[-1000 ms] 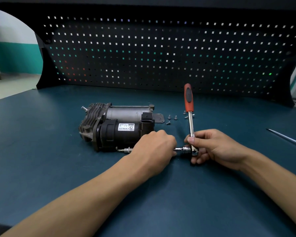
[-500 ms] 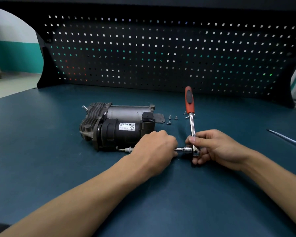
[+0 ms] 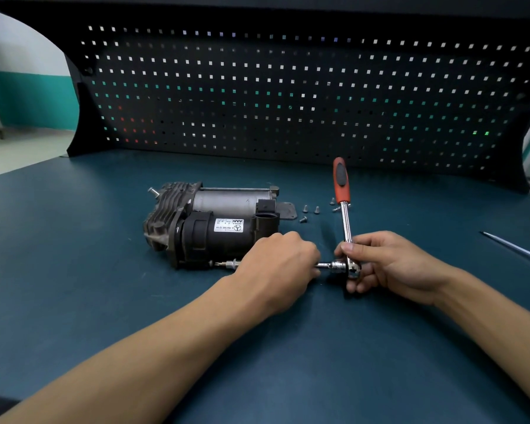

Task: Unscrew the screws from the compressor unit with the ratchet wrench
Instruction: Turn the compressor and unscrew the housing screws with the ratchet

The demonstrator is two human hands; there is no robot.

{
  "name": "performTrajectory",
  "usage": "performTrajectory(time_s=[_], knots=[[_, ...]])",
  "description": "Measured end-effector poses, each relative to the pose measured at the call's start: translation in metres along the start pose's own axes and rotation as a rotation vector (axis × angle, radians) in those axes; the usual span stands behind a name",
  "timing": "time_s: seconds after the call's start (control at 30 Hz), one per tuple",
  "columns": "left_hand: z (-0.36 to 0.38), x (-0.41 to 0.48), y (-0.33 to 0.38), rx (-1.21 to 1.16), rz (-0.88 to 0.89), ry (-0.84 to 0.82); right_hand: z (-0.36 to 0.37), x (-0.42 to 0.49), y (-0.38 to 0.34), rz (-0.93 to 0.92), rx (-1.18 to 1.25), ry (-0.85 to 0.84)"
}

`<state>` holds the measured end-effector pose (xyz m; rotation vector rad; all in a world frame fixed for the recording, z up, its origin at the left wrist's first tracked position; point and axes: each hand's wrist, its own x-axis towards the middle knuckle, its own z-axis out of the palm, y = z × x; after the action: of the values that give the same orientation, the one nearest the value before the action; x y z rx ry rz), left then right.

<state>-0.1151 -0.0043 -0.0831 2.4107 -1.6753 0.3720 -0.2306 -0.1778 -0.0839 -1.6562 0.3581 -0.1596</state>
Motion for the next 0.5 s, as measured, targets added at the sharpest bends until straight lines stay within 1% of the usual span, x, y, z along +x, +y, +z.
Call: performTrajectory(time_s=[0.5], knots=[[-0.0053, -0.001, 0.0053, 0.04, -0.066, -0.003, 0.0012, 0.0001, -0.0001, 0.012, -0.007, -0.02]])
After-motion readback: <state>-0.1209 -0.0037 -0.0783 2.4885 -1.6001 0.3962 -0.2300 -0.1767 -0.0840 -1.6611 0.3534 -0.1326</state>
